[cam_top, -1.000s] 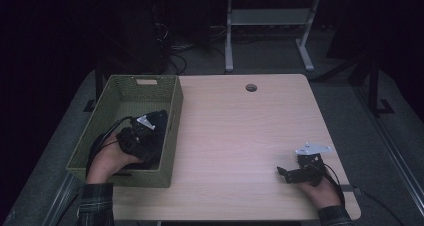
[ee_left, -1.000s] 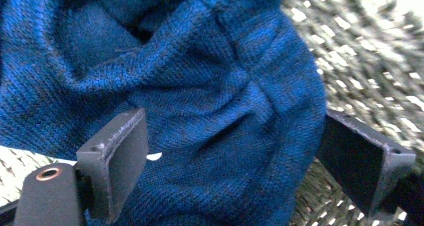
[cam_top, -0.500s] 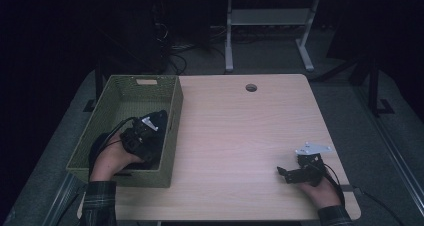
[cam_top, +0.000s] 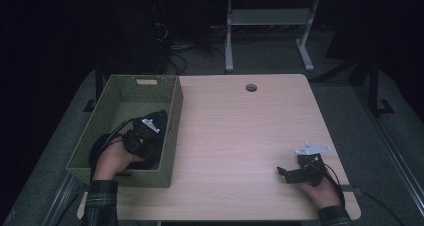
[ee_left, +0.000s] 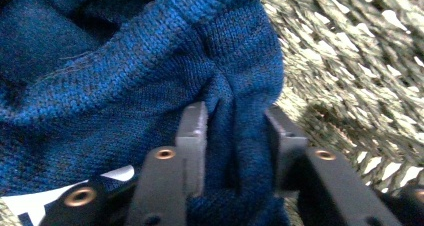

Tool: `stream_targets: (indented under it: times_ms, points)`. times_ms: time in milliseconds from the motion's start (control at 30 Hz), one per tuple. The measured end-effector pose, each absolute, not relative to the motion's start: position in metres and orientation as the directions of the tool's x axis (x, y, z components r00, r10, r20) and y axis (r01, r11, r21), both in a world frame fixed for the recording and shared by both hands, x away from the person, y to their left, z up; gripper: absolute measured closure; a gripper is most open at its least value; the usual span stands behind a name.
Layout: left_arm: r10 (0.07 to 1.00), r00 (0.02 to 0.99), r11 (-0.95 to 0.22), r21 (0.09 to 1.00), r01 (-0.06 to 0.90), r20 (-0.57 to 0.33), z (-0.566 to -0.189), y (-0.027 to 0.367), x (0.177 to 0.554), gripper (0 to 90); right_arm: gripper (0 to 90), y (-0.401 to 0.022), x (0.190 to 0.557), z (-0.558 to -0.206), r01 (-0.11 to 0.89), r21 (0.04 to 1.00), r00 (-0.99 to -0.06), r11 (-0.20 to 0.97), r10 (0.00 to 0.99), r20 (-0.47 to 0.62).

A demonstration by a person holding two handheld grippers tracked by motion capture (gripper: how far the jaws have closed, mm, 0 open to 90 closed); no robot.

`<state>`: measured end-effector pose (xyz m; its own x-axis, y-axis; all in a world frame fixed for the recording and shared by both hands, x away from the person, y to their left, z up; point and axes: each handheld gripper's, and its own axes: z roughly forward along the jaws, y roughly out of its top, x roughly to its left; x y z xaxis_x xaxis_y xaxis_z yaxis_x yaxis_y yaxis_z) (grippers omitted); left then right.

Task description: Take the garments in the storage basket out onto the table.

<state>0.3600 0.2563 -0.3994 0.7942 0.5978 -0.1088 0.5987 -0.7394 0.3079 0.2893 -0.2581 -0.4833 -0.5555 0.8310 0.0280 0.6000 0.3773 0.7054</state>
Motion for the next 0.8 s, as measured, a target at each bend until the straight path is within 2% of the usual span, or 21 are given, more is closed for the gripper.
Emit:
stream_targets:
  times_ms: [100, 167, 300, 800]
  points:
    - [0.604, 0.788, -0.73, 0.311, 0.608, -0.123, -0.398, 0.258, 0.361, 76.6, 2.7, -0.258, 0.289, -0.483, 0.6, 0.705, -0.556, 0.377, 0.831, 0.028]
    - [0.606, 0.785, -0.726, 0.313, 0.612, -0.128, -0.397, 0.258, 0.361, 78.3, 2.7, -0.258, 0.289, -0.483, 0.6, 0.706, -0.556, 0.378, 0.831, 0.028]
    - [0.619, 0.774, -0.715, 0.312, 0.626, -0.134, -0.394, 0.259, 0.361, 79.4, 2.7, -0.258, 0.289, -0.483, 0.6, 0.705, -0.556, 0.378, 0.831, 0.028]
    - [0.685, 0.715, -0.619, 0.408, 0.671, -0.138, -0.36, 0.277, 0.355, 79.4, 2.7, -0.258, 0.289, -0.483, 0.6, 0.705, -0.555, 0.377, 0.831, 0.028]
